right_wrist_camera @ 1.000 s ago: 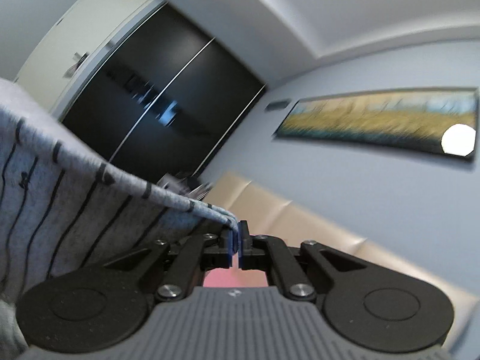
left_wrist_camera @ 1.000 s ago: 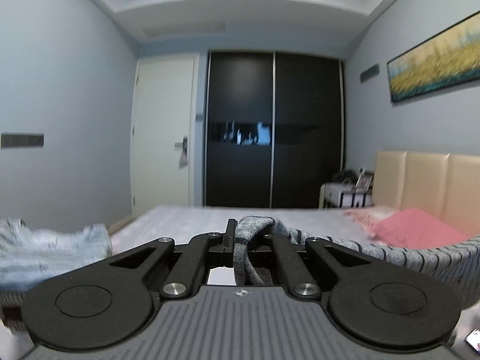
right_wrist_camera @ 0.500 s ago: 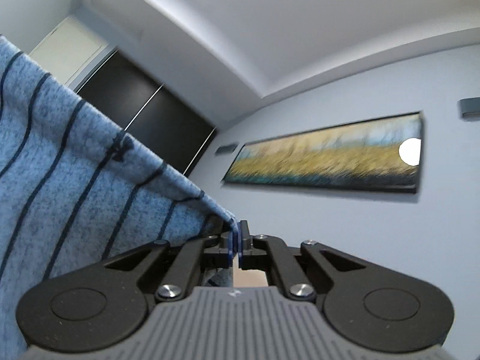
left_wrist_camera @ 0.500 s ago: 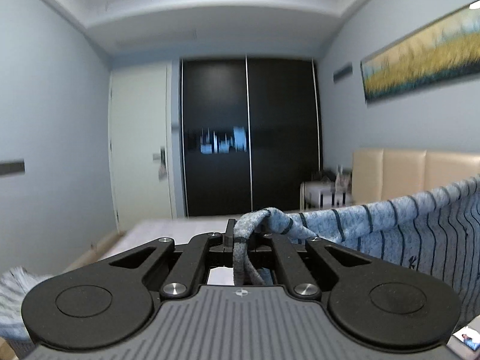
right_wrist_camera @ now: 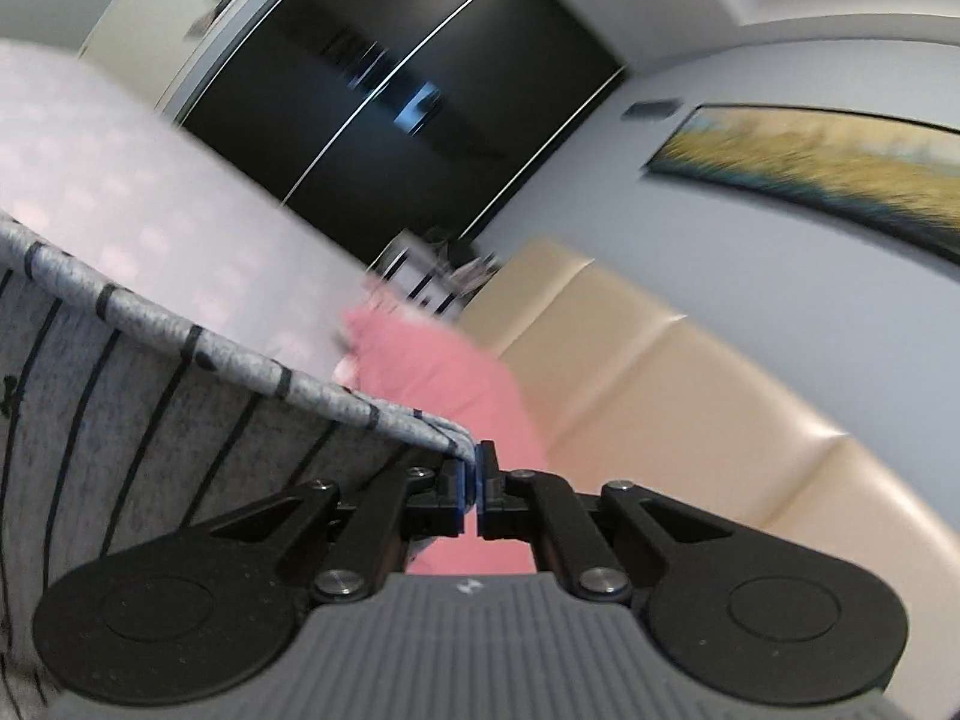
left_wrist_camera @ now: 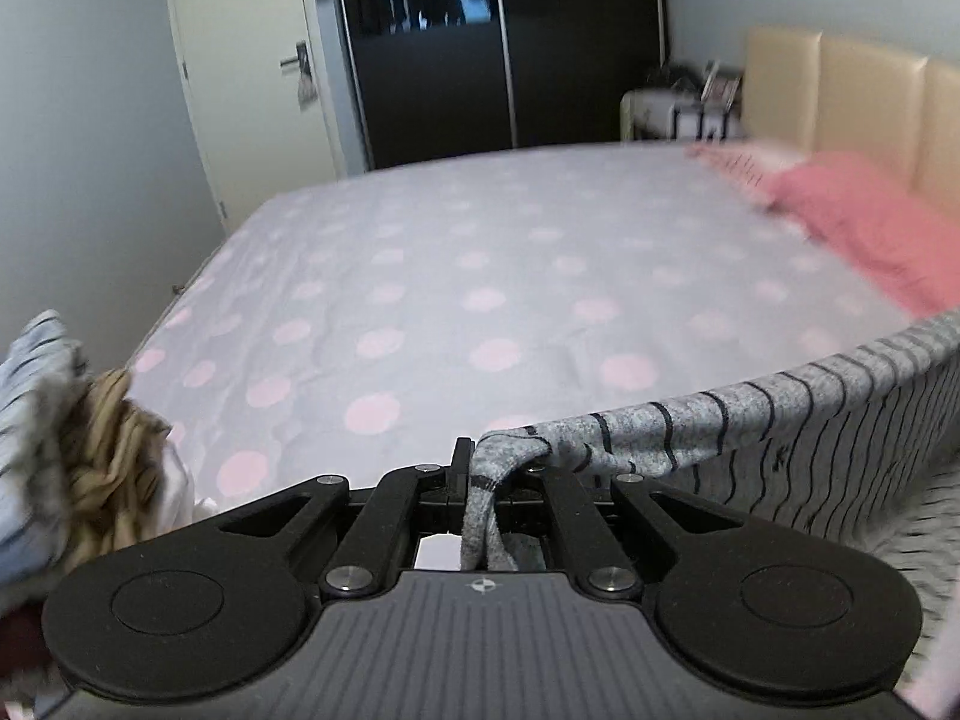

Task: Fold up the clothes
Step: 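Lift the striped garment with both grippers and shake it out in the air, then lay the garment flat on the bed and open both grippers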

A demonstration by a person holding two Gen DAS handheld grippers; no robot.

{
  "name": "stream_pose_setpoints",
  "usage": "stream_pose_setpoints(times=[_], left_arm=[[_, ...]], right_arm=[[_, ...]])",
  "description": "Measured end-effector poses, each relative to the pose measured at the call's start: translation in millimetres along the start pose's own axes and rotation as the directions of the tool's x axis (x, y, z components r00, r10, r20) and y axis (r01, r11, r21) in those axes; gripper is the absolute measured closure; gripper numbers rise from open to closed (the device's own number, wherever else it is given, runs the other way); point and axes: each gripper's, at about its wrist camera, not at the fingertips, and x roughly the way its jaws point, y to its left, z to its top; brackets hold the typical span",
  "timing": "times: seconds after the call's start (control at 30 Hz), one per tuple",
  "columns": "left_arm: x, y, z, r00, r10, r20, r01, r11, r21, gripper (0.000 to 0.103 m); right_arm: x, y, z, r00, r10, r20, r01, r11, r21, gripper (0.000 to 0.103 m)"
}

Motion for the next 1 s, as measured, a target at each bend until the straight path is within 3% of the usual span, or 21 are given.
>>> stream_pose_setpoints(times=[0.27, 0.4, 0.63, 0.7, 0.8, 0.83, 0.87, 0.93, 1.0], left_arm=[[137.5, 4.9, 22.1, 0.988, 0.081, -0.128, -0.077, 0.996, 0.039, 0.102], [185.5, 3.9, -0.4, 0.978, 0.086, -0.188, -0.073, 0.994, 0.075, 0.102], [264.5, -2.7, -27.3, 0.963, 0.07, -0.259, -0.059, 0.997, 0.052, 0.101], [279.3, -0.4, -34.6, 0.958, 0.068, -0.279, -0.061, 0.998, 0.034, 0.096], [289.6, 4.8, -42.7, 0.957, 0.083, -0.278, -0.081, 0.997, 0.02, 0.077], [288.8, 7.4, -43.6, 0.957, 0.097, -0.272, -0.095, 0.995, 0.02, 0.064], [287.0, 11.1, -43.0, 0.956, 0.113, -0.269, -0.113, 0.993, 0.018, 0.052], [276.4, 19.7, -40.6, 0.956, 0.119, -0.268, -0.124, 0.992, -0.002, 0.048], [264.2, 23.6, -36.6, 0.96, 0.113, -0.258, -0.118, 0.993, -0.004, 0.048]], right_arm=[[119.3, 77.3, 36.2, 0.998, 0.053, -0.046, -0.056, 0.997, -0.061, 0.1], [172.8, 117.2, 44.5, 0.99, 0.098, -0.103, -0.106, 0.992, -0.07, 0.099], [234.0, 190.7, 16.8, 0.959, 0.167, -0.227, -0.19, 0.978, -0.082, 0.099], [243.7, 203.7, 7.0, 0.951, 0.179, -0.253, -0.204, 0.976, -0.077, 0.099], [261.5, 208.5, -2.5, 0.928, 0.211, -0.308, -0.234, 0.972, -0.039, 0.097], [267.0, 207.5, -4.7, 0.92, 0.221, -0.323, -0.24, 0.97, -0.022, 0.089], [269.8, 205.3, -7.6, 0.916, 0.222, -0.335, -0.236, 0.972, -0.003, 0.076], [271.1, 199.2, -12.5, 0.912, 0.222, -0.344, -0.222, 0.974, 0.039, 0.063], [264.6, 189.9, -13.2, 0.915, 0.227, -0.334, -0.212, 0.974, 0.081, 0.06]])
